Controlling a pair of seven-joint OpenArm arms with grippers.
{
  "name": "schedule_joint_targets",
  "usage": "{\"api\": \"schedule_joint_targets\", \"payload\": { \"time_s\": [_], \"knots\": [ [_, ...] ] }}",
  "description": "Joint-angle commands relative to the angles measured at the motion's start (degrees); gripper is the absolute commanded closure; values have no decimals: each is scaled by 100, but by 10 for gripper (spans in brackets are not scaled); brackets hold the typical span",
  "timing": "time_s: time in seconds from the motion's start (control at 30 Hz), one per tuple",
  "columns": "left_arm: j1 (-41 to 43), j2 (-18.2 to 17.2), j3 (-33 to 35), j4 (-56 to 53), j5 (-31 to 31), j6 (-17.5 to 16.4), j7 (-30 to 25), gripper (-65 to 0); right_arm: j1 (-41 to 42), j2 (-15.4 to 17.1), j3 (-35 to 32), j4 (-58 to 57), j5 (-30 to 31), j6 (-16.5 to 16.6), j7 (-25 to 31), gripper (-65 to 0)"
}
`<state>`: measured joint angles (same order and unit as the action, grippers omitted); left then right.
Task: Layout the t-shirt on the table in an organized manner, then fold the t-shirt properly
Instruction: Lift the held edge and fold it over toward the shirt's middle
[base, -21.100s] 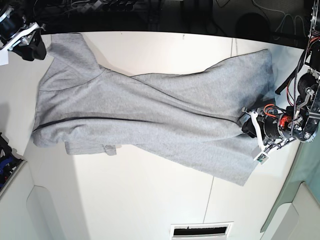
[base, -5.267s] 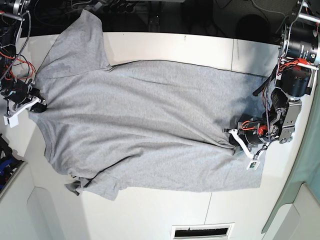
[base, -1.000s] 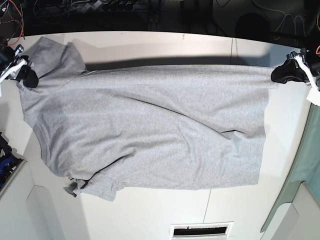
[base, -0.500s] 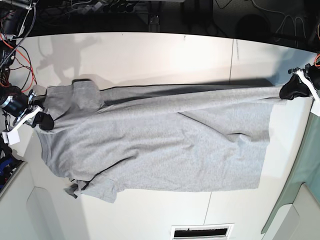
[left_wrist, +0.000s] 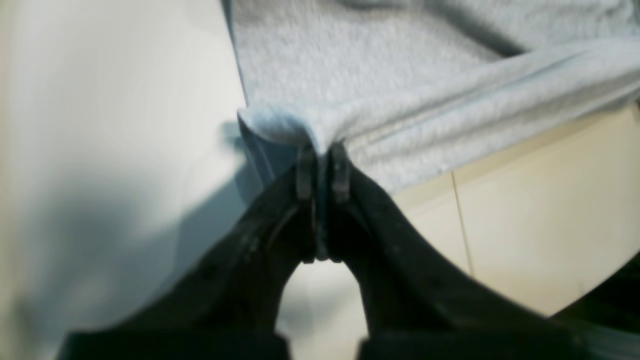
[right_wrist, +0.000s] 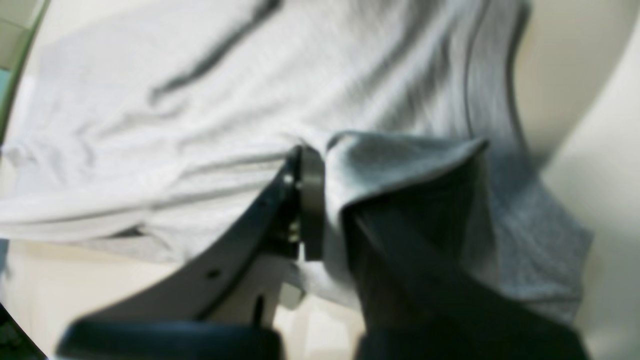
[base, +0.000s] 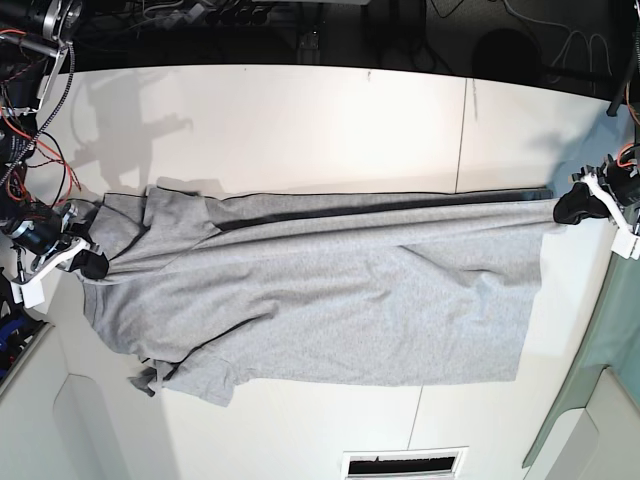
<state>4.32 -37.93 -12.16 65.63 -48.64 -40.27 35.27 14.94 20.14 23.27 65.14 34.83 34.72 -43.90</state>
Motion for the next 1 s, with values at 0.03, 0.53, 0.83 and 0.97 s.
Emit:
{"api": "schedule_joint_targets", "payload": {
  "time_s": [0.03, 0.53, 0.83, 0.97],
  "knots": [
    [-284, -186, 170, -70, 70, 94, -402, 0, 166, 76, 33, 79, -44, -44, 304, 0],
    [-632, -114, 385, 63, -269, 385, 503, -256, 105, 83, 507, -85, -138, -199, 162, -313],
    [-608, -114, 214, 343, -879, 356, 1010, -319, -743, 103, 1541, -76, -39, -238, 144, -452],
    [-605, -107, 214, 343, -916, 358, 1025, -319, -988, 94, 1534, -127, 9, -238, 376, -451]
  ]
}}
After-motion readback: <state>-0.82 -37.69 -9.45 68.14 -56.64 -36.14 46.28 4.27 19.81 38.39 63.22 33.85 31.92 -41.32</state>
